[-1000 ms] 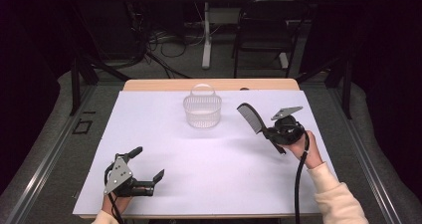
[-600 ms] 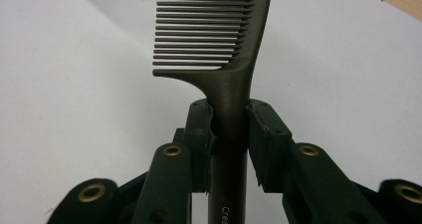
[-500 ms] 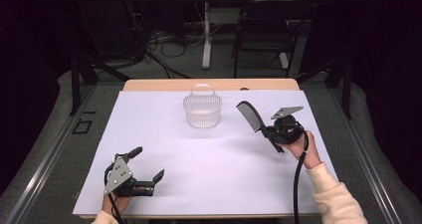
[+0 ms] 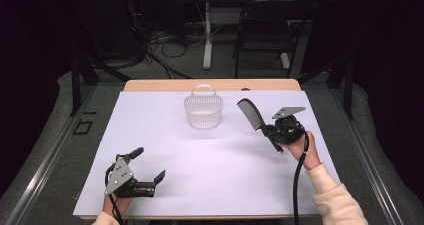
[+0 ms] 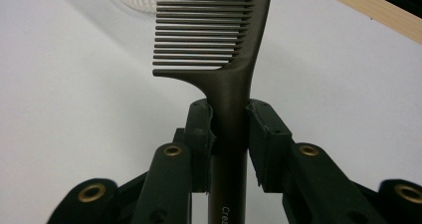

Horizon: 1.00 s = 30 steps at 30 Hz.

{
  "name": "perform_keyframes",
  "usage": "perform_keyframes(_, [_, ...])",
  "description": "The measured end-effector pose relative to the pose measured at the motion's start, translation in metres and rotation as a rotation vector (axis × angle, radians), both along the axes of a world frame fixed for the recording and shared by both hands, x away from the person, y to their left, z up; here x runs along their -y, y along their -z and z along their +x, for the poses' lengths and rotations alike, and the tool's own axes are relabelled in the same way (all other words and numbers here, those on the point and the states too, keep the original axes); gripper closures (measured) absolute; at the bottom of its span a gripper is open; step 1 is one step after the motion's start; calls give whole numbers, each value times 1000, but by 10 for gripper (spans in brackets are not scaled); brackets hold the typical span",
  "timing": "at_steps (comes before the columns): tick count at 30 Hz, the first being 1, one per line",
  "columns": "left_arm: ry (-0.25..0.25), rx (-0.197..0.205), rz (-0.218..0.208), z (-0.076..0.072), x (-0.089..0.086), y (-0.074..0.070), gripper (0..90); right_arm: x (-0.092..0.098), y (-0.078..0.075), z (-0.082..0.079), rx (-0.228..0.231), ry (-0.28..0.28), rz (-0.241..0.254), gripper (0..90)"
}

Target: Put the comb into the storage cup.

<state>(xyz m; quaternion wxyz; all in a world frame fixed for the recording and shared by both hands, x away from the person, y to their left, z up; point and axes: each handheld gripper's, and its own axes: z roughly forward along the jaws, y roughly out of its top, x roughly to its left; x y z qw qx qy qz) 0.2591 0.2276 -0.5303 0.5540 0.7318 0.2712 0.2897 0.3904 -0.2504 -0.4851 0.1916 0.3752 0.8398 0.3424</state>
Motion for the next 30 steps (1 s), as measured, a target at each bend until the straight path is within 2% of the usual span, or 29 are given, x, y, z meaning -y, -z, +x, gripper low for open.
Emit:
perform_keyframes(18, [-3,-1,6,-1,1,0,2,-4,-3,-3,19,-1,11,725])
perform_keyframes(24, [-12,-4,-12,-1,0,-1,2,-5,-4,-3,19,2,29,725])
perform_keyframes(30, [-5,-9,-10,0,0,0,2,-6,-4,-2,20,4,40,725])
